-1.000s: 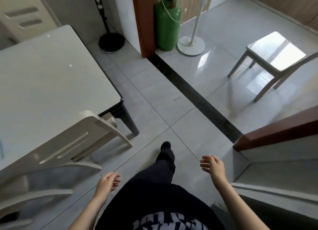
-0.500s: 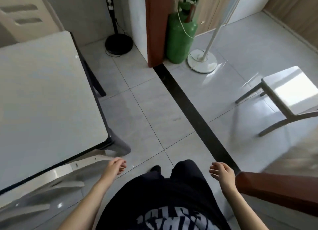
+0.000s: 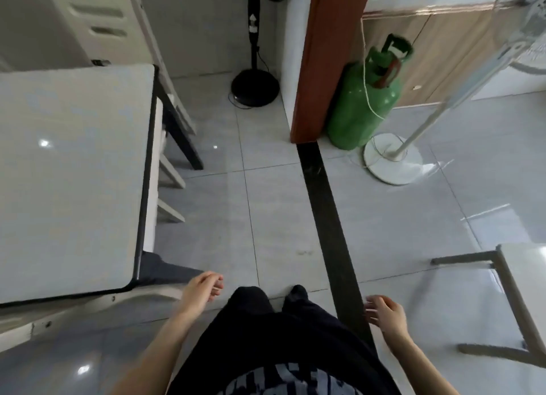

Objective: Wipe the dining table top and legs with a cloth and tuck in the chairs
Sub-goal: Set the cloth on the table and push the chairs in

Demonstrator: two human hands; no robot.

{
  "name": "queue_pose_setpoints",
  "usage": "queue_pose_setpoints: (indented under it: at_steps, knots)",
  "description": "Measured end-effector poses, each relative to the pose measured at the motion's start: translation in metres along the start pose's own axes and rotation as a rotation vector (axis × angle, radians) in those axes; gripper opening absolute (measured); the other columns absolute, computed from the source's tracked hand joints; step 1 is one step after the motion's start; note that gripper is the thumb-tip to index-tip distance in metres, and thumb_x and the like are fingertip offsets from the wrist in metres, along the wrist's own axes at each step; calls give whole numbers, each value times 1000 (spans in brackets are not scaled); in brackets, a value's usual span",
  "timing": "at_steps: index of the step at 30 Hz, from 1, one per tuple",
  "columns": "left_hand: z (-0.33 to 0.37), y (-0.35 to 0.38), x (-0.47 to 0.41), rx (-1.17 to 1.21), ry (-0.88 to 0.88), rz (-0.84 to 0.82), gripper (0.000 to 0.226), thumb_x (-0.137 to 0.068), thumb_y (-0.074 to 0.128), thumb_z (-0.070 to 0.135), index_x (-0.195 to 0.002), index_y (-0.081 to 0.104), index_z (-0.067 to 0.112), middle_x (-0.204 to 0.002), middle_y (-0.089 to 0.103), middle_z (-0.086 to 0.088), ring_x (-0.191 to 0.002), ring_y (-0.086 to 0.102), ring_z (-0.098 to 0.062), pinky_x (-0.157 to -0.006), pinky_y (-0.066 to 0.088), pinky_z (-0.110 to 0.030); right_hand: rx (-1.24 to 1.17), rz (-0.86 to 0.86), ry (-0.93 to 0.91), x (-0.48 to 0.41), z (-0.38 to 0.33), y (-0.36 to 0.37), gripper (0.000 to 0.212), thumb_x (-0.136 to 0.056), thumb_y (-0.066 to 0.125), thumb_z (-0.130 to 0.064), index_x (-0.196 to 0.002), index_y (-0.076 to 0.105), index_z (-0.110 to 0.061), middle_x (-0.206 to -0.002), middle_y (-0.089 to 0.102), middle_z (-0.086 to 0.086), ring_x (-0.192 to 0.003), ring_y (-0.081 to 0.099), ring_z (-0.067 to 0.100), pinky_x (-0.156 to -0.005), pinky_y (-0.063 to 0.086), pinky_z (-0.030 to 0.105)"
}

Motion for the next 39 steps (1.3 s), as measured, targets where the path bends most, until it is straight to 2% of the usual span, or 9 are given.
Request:
queue_pose_setpoints:
  at_steps: [5,10,13,20,24,28,33,36,39]
  knots:
    - [0,4,7,171,-114,110,21,-97,49,11,-87,64,0,-80,65,-19,-63,57,-23,-58,44,-26,175,-148,-120,-61,-115,40,18,-94,51,-8,-88,67,-2,-80,68,16,-71,65,30,-65,53,34]
    - [-17,-6,-3,326,-265,193,24,-96,50,15,-92,66,-3,-83,65,-23,-68,57,-30,-66,44,-35,296,-308,-201,-106,-207,125,24,-97,46,-7,-88,68,-2,-79,67,15,-67,63,26,-64,55,31]
    - [-6,-12,-26,355,-342,215,25,-96,48,15,-97,65,-4,-89,65,-25,-74,59,-32,-63,44,-32,324,-334,-240,-127,-256,172,25,-97,45,-4,-87,68,1,-78,66,17,-64,62,25,-63,53,33]
    - [135,-53,-135,322,-237,184,17,-93,48,4,-88,63,-2,-67,61,-13,-51,55,-18,-40,38,-18,327,-283,-240,-160,-356,239,22,-95,48,-3,-87,68,0,-79,68,18,-67,64,28,-63,55,33]
    - [235,-73,-207,300,-124,146,18,-94,50,10,-83,62,3,-73,63,-13,-57,54,-21,-52,41,-24,321,-257,-258,-175,-409,264,23,-95,49,-5,-84,69,-4,-80,70,17,-70,67,30,-70,56,37]
    - [314,-82,-264,285,-64,118,20,-93,53,10,-77,65,7,-69,63,-9,-59,54,-18,-53,41,-21,318,-235,-225,-199,-455,288,23,-95,49,-5,-83,68,-4,-81,69,19,-69,66,30,-66,52,35]
    - [383,-93,-327,283,-51,120,18,-92,53,13,-85,66,3,-72,64,-10,-64,55,-22,-61,40,-28,356,-251,-238,-237,-528,336,20,-96,50,-6,-85,67,-5,-84,68,17,-69,65,29,-63,50,32]
    - [415,-110,-363,316,-61,171,19,-88,57,20,-86,67,5,-75,66,-12,-67,58,-24,-66,43,-31,385,-314,-288,-262,-595,387,21,-97,47,-5,-85,65,-8,-83,65,14,-66,61,28,-61,49,30]
    - [438,-127,-385,350,-95,249,21,-94,51,15,-90,67,2,-82,68,-18,-72,60,-28,-68,44,-33,414,-355,-302,-285,-668,441,22,-98,47,-6,-84,64,-7,-82,63,15,-65,59,28,-64,49,34]
Point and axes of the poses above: each hand's wrist, its own x-axis away from the middle knuckle, its own y-axis out of the palm, z = x × y, the point moved 5 cm from there along -x, towards the middle knuckle
